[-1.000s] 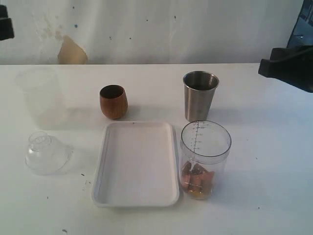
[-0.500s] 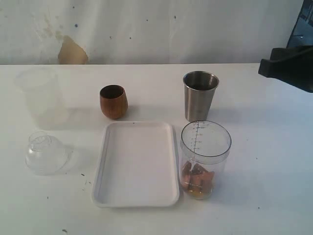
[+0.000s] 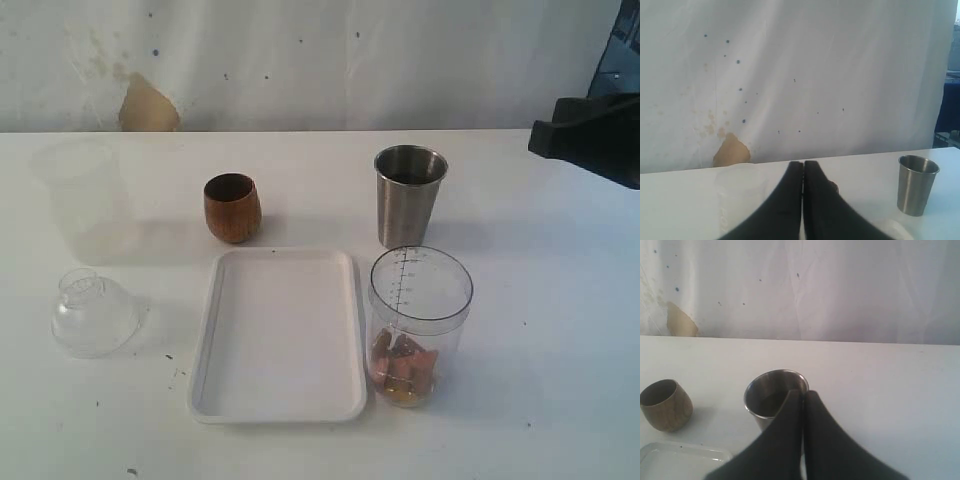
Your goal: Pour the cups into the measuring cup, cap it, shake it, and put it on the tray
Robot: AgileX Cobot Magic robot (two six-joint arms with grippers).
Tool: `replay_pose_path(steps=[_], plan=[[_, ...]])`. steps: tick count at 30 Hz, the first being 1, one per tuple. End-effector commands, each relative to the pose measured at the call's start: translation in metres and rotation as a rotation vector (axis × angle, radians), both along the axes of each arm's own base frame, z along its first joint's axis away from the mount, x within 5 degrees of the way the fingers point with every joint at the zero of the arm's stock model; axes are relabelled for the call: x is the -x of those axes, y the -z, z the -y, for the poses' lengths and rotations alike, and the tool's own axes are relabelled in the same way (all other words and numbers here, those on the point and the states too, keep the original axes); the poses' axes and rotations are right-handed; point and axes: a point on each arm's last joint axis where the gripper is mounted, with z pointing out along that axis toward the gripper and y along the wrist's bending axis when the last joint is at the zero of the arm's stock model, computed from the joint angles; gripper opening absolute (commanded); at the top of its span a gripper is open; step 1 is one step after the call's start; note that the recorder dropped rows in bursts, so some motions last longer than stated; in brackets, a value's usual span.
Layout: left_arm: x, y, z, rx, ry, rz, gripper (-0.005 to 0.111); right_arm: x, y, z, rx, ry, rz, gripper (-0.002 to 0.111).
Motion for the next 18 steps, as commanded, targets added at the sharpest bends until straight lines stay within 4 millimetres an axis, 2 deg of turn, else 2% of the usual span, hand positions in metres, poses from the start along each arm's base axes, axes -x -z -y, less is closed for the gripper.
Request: replay_pose_path(steps=[1,6,9,13,18], plan=[[0.0,0.002,0.0,0.009,0.006,-0.005,0.001,0.001,-0.001,0.002,0.002,0.007,0.005,0.0],[0.0,0.002,0.001,0.011,0.007,0.0,0.001,0.001,-0.001,0.002,0.002,0.007,0.005,0.0],[-0.003,0.009,0.002,0.005,0.008,-0.014,0.001,0.001,-0.001,0.002,0.002,0.007,0.005,0.0],[-0.007,0.028,0.002,-0.085,-0.017,-0.005,0.001,0.001,-0.001,0.002,0.002,0.007,0.005,0.0],[-0.01,0.063,-0.001,-0.052,-0.125,-0.068,0.001,0.001,-0.001,0.002,0.001,0.006,0.007,0.0]])
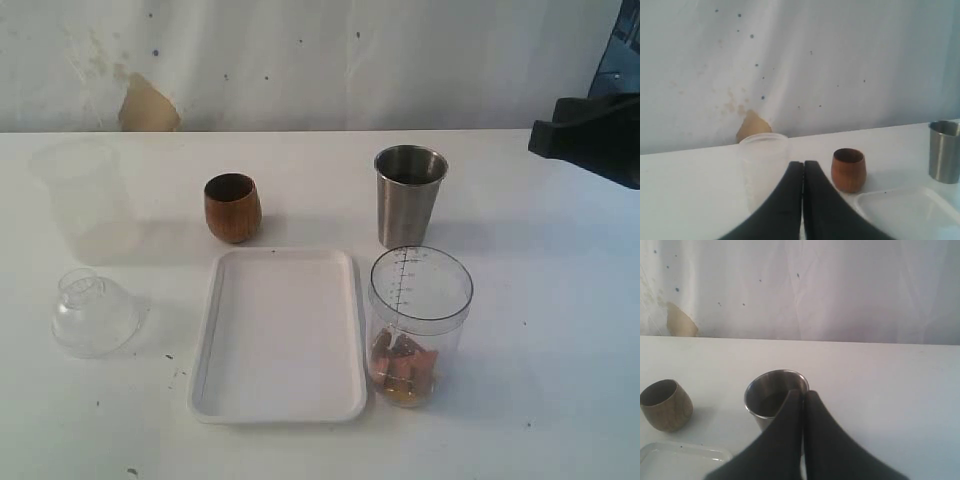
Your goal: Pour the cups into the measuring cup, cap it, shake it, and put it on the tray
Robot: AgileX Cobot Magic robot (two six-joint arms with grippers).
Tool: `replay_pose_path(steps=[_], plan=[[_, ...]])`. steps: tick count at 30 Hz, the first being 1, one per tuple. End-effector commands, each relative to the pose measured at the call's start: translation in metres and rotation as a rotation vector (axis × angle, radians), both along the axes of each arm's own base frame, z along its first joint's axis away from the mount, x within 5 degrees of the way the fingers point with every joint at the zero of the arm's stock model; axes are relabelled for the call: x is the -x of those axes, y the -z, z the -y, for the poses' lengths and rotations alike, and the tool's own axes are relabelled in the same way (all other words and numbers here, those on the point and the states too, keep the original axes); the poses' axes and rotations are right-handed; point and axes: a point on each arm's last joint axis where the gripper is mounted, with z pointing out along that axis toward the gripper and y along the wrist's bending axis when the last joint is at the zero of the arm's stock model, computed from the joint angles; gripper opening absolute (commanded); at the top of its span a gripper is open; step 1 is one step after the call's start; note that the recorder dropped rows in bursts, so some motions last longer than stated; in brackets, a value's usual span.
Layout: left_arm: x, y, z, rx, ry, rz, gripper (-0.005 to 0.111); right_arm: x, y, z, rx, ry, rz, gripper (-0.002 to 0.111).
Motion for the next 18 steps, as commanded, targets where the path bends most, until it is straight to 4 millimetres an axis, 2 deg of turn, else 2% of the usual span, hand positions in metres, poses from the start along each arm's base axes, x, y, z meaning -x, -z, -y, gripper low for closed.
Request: replay_pose_path(steps=[1,6,8,10,11,13,18], plan=[[-0.004,0.021,-0.003,0.045,-0.095,-0.027,0.001,0.001,-0.001,0.002,0.001,0.006,0.007,0.0],[-0.01,0.039,-0.007,0.109,-0.212,-0.026,0.001,0.001,-0.001,0.002,0.002,0.007,0.005,0.0],[-0.013,0.052,-0.01,0.1,-0.257,-0.032,0.001,0.001,-0.001,0.002,0.002,0.007,0.005,0.0],[-0.013,0.055,-0.012,0.093,-0.283,-0.017,0.001,0.001,-0.001,0.002,0.002,0.007,0.005,0.0],[-0.013,0.062,-0.012,0.04,-0.287,-0.08,0.001,0.001,-0.001,0.002,0.002,0.007,0.005,0.0],[-0.013,0.065,-0.012,-0.02,-0.283,-0.115,0.001,0.001,-0.001,0.001,0.001,0.005,0.007,0.0],[-0.013,0.065,-0.012,-0.005,-0.284,-0.117,0.001,0.001,-0.001,0.001,0.001,0.005,0.007,0.0]])
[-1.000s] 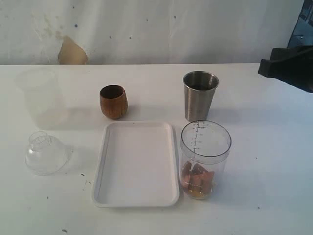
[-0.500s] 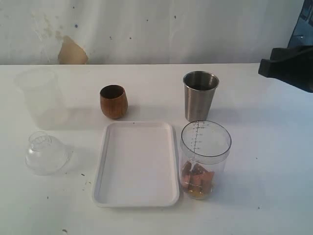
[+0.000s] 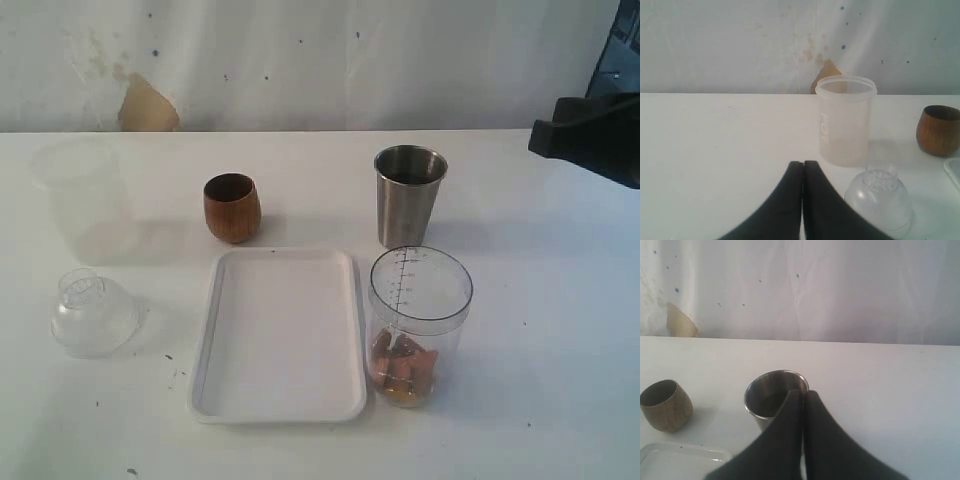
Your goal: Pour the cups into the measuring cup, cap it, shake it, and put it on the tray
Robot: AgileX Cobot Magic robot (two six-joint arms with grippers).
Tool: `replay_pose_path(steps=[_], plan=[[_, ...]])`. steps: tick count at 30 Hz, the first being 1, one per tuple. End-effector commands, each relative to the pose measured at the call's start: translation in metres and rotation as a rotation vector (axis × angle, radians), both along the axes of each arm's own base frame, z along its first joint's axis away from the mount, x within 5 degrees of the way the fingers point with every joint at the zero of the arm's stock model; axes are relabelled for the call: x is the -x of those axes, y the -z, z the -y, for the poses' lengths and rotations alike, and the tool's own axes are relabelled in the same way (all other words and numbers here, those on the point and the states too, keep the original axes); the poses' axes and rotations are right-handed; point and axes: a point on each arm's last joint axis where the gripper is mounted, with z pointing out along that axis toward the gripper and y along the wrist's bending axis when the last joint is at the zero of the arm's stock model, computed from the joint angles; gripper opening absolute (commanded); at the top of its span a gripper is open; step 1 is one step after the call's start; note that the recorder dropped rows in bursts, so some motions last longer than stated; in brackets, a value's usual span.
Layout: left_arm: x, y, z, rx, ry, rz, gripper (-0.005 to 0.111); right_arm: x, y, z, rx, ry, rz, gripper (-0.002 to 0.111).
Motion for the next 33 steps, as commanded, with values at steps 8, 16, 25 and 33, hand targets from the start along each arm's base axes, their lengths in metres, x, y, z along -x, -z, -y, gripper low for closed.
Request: replay_pose_path(steps=[8,16,25,33], plan=[[0.0002,0.0023,0.0001,0.014,-0.001,-0.004,0.001,0.0009,-0.0007,0.0016,0.002,0.006,0.004,0.0],[0.0001,0.0017,0.0,0.01,-0.001,0.002,0.001,0.0009,-0.0007,0.0016,0.002,0.006,0.004,0.0],[0.0001,0.0017,0.0,0.01,-0.001,0.002,0.001,0.0009,-0.0007,0.0016,0.002,0.006,0.004,0.0],[0.0001,0.0017,0.0,0.008,0.0,0.002,0.001,0.0009,-0.0007,0.0016,0.002,0.006,0.004,0.0]])
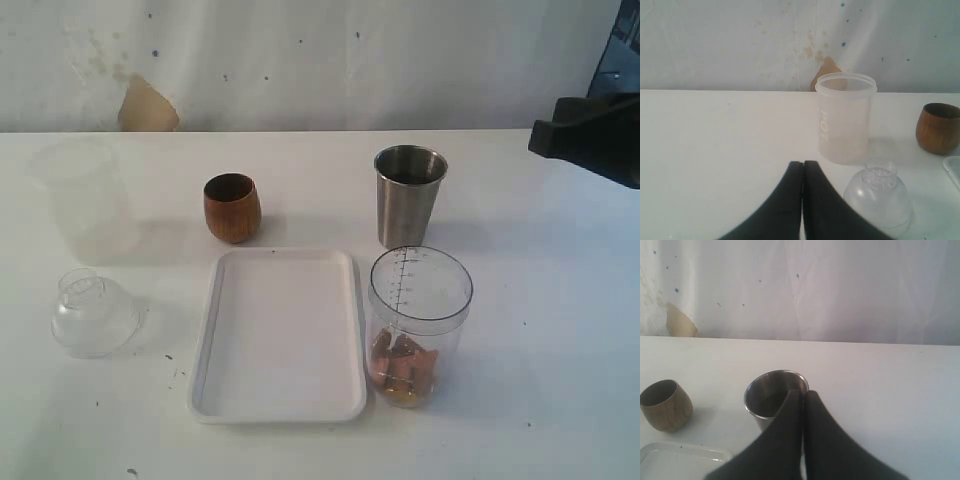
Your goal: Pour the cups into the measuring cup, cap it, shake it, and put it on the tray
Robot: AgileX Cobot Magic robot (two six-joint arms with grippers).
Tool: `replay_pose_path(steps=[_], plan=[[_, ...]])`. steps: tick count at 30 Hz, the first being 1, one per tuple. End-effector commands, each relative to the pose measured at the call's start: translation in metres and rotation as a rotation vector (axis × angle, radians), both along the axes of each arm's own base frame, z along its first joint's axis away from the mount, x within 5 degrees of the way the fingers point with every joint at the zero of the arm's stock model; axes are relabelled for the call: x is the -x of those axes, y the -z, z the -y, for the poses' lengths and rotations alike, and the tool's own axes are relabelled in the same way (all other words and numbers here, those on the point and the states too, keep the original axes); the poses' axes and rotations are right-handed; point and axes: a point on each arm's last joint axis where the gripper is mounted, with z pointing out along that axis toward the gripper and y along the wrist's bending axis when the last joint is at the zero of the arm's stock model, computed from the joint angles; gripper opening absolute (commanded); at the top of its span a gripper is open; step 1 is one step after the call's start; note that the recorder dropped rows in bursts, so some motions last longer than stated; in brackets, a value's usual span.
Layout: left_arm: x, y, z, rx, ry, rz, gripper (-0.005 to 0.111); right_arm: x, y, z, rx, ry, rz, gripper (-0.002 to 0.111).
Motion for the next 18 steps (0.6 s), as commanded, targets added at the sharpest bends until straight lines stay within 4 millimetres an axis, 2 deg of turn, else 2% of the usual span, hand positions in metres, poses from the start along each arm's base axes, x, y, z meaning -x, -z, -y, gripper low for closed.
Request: replay_pose_path(steps=[1,12,15,17,18], plan=[[0.0,0.001,0.0,0.004,0.0,0.01,0.001,0.001,-0.001,0.002,0.002,0.006,0.004,0.0],[0.0,0.001,0.0,0.002,0.0,0.009,0.001,0.001,-0.004,-0.002,-0.042,-0.023,0.037,0.0],[0.0,0.001,0.0,0.002,0.0,0.009,0.001,-0.004,0.0,-0.003,0.029,-0.058,0.044,0.0],[0.0,0.001,0.0,0.002,0.0,0.009,0.001,-0.01,0.008,-0.003,0.091,-0.074,0.026,0.004],[0.0,0.001,0.0,0.002,0.0,0.009,0.001,-0.014,0.013,-0.004,0.091,-0.085,0.016,0.01]])
